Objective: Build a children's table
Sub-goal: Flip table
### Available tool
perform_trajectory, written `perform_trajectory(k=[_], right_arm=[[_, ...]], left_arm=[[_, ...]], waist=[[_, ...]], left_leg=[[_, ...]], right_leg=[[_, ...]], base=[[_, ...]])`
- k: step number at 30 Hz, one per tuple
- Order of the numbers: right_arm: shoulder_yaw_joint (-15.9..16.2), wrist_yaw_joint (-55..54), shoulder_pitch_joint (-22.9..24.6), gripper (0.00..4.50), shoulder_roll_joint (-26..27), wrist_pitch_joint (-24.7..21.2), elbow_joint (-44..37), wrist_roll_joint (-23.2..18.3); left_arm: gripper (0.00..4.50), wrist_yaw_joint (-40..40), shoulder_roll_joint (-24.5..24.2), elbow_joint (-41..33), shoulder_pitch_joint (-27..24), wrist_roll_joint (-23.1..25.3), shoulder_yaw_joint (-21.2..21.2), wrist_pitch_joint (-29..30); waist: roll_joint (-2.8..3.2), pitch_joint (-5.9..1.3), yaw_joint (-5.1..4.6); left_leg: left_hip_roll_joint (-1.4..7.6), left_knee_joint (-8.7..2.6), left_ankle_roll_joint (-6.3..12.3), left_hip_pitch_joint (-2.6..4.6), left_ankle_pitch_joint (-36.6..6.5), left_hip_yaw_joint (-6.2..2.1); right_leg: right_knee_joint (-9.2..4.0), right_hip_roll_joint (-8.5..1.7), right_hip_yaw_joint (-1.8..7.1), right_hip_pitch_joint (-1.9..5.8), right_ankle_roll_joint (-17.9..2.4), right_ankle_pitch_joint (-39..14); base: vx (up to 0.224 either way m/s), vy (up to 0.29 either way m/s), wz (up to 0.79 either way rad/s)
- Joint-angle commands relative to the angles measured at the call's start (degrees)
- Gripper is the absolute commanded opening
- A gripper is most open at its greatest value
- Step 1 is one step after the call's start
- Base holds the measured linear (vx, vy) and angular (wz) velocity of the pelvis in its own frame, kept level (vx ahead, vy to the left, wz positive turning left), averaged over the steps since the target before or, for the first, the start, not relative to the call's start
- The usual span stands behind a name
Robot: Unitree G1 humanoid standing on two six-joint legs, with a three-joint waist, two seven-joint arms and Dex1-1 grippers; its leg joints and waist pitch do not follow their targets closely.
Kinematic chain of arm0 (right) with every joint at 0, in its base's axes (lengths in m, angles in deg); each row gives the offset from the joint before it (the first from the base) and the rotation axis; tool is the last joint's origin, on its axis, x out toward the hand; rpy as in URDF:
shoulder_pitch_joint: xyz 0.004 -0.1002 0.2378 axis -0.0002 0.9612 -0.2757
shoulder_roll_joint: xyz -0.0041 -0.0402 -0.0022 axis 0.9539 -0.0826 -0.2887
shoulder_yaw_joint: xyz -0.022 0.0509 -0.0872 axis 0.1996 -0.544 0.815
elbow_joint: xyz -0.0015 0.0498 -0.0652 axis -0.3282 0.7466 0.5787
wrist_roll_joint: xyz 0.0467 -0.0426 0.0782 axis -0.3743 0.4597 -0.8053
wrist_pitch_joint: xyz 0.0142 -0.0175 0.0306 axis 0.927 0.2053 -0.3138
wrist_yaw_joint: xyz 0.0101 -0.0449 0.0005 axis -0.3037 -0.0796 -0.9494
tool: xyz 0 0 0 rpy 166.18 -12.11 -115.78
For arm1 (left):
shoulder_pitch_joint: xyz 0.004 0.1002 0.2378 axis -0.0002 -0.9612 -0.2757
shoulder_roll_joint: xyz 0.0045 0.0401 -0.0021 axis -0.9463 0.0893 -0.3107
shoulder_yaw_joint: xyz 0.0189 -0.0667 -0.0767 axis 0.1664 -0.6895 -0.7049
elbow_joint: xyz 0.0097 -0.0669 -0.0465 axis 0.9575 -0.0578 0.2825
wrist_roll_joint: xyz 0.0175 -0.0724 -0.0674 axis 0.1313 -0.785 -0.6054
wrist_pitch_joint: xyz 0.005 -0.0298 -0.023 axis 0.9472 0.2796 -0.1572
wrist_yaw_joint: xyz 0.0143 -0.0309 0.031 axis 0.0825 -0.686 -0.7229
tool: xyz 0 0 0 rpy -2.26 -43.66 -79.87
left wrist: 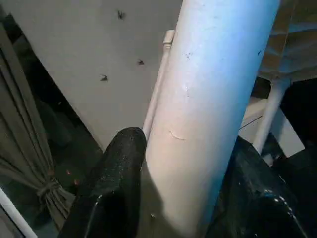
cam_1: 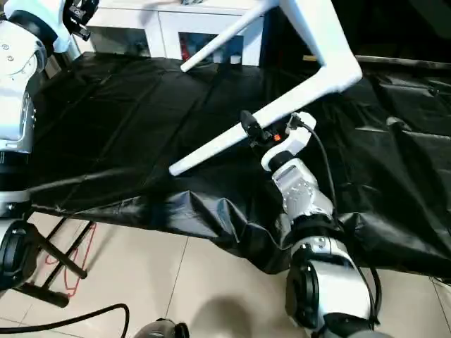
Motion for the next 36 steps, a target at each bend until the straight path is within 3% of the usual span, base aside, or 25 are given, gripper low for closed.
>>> perform_trajectory(k=[1, 9, 14, 19, 21, 25, 28, 30, 32, 33, 34, 35, 36], right_arm=[[-0.56, 1.11, -1.1, 2.38, -0.44, 1.23, 1.3, -0.02], [-0.59, 2.47, -2.67, 1.71, -1.52, 3.9, 2.83, 1.02], [-0.31, 3.26, -2.91, 1.67, -2.06, 5.24, 1.47, 1.73], [1.86, -1.17, -0.41, 1.66, -3.42, 4.12, -12.45, 3.93], [2.27, -2.33, 0.57, 1.65, -3.39, 3.45, -15.56, 4.26], [4.65, -6.4, 5.29, 1.62, -3.57, 1.73, -25.5, 7.45], [6.23, -9.29, 10.24, 1.62, -3.42, -0.88, -33.8, 9.14], [7.35, -10.93, 13.34, 1.62, -3.31, -2.17, -38.11, 10.37], [8.53, -13.06, 17.21, 1.61, -2.86, -4.01, -42.96, 11.44], [8.66, -13.32, 17.69, 1.61, -2.74, -4.22, -43.48, 11.53], [9.55, -14.99, 20.54, 1.61, -1.98, -5.71, -46.84, 12.05], [10.06, -15.76, 21.63, 1.61, -1.64, -6.18, -48.11, 12.58], [11.02, -16.64, 22.78, 1.61, -1.33, -6.37, -49.18, 13.9]], left_arm=[[2.02, -0.32, 1.86, 1.02, -1.49, -4.27, -1.61, 3.09], [2.02, -0.18, 1.94, -0.5, -2.52, -4.44, -1.33, 4.07], [2.02, -0.47, 2.02, -1.24, -3.35, -4.85, -1.88, 4.55], [2.0, 1.09, 3.71, -2.89, -7.59, -8.47, -3.29, 4.81], [1.97, 1.47, 4.29, -3.44, -8.62, -9.04, -3.31, 5.08], [1.82, 1.92, 6.28, -3.62, -11.99, -10.2, -2.98, 4.24], [1.74, 2.07, 7.77, -3.08, -14.37, -11.12, -2.31, 3.4], [1.72, 2.0, 8.53, -2.3, -15.57, -11.16, -1.84, 2.79], [1.7, 1.94, 9.34, -0.84, -16.72, -11.03, -1.21, 1.84], [1.7, 1.96, 9.44, -0.55, -16.8, -11.03, -1.16, 1.71], [1.7, 2.11, 9.97, 1.24, -17.27, -10.98, -0.82, 0.85], [1.7, 2.17, 10.11, 2.14, -17.38, -10.86, -0.68, 0.4], [1.7, 2.25, 10.34, 3.47, -17.42, -10.84, -0.67, -0.17]], waist=[[-1.15, -4.48, -0.31], [-1.65, -4.36, -0.35], [-1.62, -4.35, -0.3], [-2.12, -4.44, -0.04], [-1.97, -4.52, 0.04], [-1.53, -4.51, 0.03], [-1.03, -4.44, 0.3], [-1.33, -4.3, 0.46], [-1.18, -4.18, 0.34], [-0.7, -3.97, 0.35], [-0.91, -3.55, 0.11], [-0.13, -3.44, 0.03], [-0.53, -3.41, -0.25]], left_leg=[[3.28, -3.21, 3.15, 2.93, -7.9, -1.77], [3.24, -3.33, 2.73, 2.82, -8.76, -1.72], [3.26, -3.26, 3.14, 2.82, -8.4, -1.72], [3.19, -3.17, 3.49, 2.78, -6.41, -1.67], [3.14, -3.12, 3.43, 2.82, -6.14, -1.66], [3.29, -3.36, 1.62, 3.19, -6.52, -1.77], [3.47, -3.81, -0.56, 3.69, -10.07, -1.86], [3.56, -4.13, -2.07, 4.01, -12.55, -1.88], [3.54, -4.59, -3.79, 3.89, -15.39, -2.1], [3.66, -4.9, -5.22, 4.39, -18.47, -2.19], [3.59, -5.34, -6.96, 4.59, -23.42, -2.36], [3.7, -5.81, -8.74, 5.25, -27.41, -2.62], [3.63, -5.89, -9.32, 5.23, -28.6, -2.8]], right_leg=[[-3.79, -3.0, 0.85, 1.16, -14.69, 0.11], [-3.93, -3.16, 0.84, 1.32, -14.65, -0.68], [-3.92, -3.15, 0.82, 1.29, -14.63, -0.67], [-3.64, -3.01, 0.78, 1.33, -14.02, 1.11], [-3.62, -2.92, 0.83, 1.28, -13.58, 1.47], [-3.61, -2.46, 0.79, 0.98, -12.34, 3.93], [-3.97, -2.42, 0.72, 0.7, -11.24, 2.9], [-4.27, -2.39, 0.72, 0.59, -10.1, 2.05], [-4.52, -2.58, 0.67, 0.72, -9.18, -0.39], [-5.08, -2.49, 0.72, 0.28, -8.12, -2.91], [-5.68, -2.77, 0.83, 0.19, -7.49, -7.91], [-6.28, -2.85, 0.94, -0.2, -6.33, -11.53], [-6.3, -2.94, 0.93, -0.05, -6.11, -12.24]], base=[[0.0, 0.0, 0.0], [0.0, 0.0, 0.0], [0.0, 0.0, 0.0], [0.0, 0.0, 0.0], [0.0, 0.0, 0.0], [0.0, 0.0, 0.0], [0.0, 0.0, 0.0], [0.0, 0.0, 0.0], [0.0, 0.0, 0.0], [0.0, 0.0, 0.0], [0.0, 0.0, 0.0], [0.0, 0.0, 0.0], [0.0, 0.0, 0.0]])
